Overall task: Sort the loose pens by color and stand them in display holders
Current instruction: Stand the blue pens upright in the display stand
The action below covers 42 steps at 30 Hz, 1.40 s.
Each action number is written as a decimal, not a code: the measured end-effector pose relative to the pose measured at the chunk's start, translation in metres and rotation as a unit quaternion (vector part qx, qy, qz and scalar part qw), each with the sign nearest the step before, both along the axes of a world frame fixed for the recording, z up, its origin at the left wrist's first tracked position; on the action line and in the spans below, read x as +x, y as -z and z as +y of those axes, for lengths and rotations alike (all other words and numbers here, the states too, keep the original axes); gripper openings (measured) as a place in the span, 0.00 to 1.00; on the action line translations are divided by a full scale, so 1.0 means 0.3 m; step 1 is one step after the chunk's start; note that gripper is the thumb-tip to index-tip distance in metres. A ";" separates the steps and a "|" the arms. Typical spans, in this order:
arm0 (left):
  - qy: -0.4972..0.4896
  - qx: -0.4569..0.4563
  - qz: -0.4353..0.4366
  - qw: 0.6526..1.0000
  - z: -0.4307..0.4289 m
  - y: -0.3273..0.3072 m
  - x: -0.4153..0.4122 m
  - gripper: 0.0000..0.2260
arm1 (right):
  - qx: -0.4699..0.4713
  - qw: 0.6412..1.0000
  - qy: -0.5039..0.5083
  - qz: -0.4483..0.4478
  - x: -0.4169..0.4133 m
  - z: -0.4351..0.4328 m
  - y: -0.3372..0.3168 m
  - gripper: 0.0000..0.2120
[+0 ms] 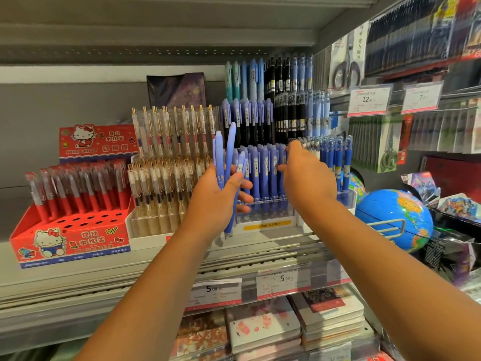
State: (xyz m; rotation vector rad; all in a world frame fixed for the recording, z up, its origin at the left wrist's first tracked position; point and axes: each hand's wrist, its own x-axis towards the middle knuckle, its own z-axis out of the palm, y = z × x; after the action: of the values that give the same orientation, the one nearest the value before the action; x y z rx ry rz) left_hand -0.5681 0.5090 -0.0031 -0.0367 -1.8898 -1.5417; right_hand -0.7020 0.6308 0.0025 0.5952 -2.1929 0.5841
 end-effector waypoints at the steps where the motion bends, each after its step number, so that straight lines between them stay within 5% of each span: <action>1: -0.001 0.000 0.000 1.000 -0.001 0.001 0.000 0.02 | 0.008 1.000 0.008 0.000 -0.002 0.002 0.005 0.11; 5: 0.002 0.007 0.004 1.000 0.000 0.000 0.000 0.02 | -0.005 1.000 0.005 0.008 0.007 0.008 0.018 0.16; 8: -0.006 0.012 0.016 1.000 0.000 -0.001 -0.001 0.02 | -0.115 0.985 -0.123 -0.024 0.028 0.008 0.007 0.15; 11: -0.008 0.023 0.028 0.999 -0.003 0.000 -0.004 0.03 | -0.256 0.891 -0.341 -0.154 0.071 0.011 -0.023 0.06; 14: -0.018 0.022 0.035 0.999 -0.009 0.001 -0.011 0.04 | -0.272 0.825 -0.438 -0.233 0.109 0.001 -0.046 0.05; 28: -0.083 -0.012 0.036 0.996 -0.026 0.013 -0.025 0.06 | -0.301 0.775 -0.469 -0.297 0.154 -0.064 -0.030 0.03; 33: -0.133 0.005 0.086 0.987 -0.027 0.006 -0.024 0.10 | -0.387 0.678 -0.530 -0.333 0.151 -0.057 -0.040 0.02; 42: -0.158 0.046 0.098 0.982 -0.032 0.001 -0.015 0.07 | -0.405 0.737 -0.493 -0.222 0.103 -0.054 -0.040 0.08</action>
State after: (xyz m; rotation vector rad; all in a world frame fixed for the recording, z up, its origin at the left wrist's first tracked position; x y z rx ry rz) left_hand -0.5728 0.4993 -0.0036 0.1421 -1.5834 -1.3523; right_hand -0.6712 0.6146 0.0144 1.1685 -1.5390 2.2820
